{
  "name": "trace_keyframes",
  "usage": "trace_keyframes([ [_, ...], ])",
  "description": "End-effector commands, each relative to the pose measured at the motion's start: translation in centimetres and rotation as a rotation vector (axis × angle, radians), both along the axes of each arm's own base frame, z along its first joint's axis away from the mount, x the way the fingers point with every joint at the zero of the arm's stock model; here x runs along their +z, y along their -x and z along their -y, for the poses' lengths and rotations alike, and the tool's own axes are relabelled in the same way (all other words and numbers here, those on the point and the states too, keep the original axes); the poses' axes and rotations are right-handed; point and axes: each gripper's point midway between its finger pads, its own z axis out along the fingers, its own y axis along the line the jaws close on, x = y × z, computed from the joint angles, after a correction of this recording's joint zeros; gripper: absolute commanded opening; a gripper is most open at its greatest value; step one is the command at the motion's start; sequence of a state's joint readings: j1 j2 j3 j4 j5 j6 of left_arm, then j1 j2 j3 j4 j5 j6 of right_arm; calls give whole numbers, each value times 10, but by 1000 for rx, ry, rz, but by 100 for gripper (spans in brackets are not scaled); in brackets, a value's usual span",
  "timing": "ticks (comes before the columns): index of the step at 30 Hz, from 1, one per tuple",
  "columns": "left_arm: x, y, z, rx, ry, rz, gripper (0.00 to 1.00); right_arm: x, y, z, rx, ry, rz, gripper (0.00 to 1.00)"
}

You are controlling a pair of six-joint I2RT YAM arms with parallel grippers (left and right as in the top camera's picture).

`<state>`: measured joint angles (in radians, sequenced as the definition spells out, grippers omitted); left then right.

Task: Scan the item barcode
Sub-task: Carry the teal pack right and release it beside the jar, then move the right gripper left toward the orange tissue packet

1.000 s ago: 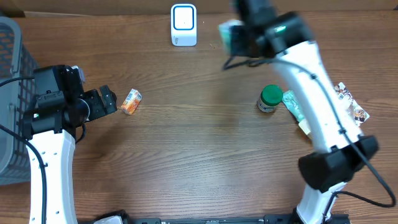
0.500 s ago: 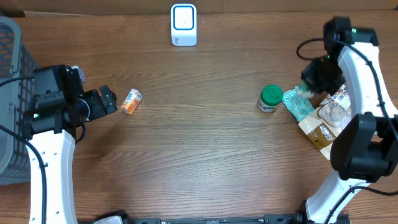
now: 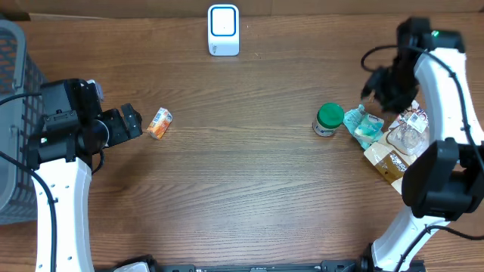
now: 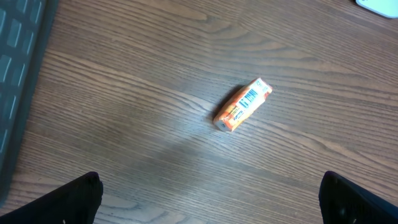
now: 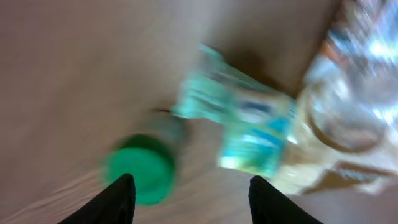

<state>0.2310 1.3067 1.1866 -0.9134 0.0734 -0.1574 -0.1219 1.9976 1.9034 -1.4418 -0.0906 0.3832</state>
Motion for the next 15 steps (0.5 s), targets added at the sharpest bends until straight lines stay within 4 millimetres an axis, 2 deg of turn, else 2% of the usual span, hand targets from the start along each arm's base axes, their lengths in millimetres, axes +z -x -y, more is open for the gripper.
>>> trace_keyframes([
  [1, 13, -2, -2, 9, -11, 38, 99, 60, -29, -54, 199, -139, 214, 61],
  [4, 13, -2, -2, 9, -11, 38, 100, 79, -40, -100, 299, -223, 298, 61],
  [7, 13, -2, -2, 9, -11, 38, 100, 80, -41, -151, 407, -300, 328, 61],
  [15, 13, -2, -2, 9, -11, 38, 99, 40, -34, -283, 603, -370, 322, 61],
])
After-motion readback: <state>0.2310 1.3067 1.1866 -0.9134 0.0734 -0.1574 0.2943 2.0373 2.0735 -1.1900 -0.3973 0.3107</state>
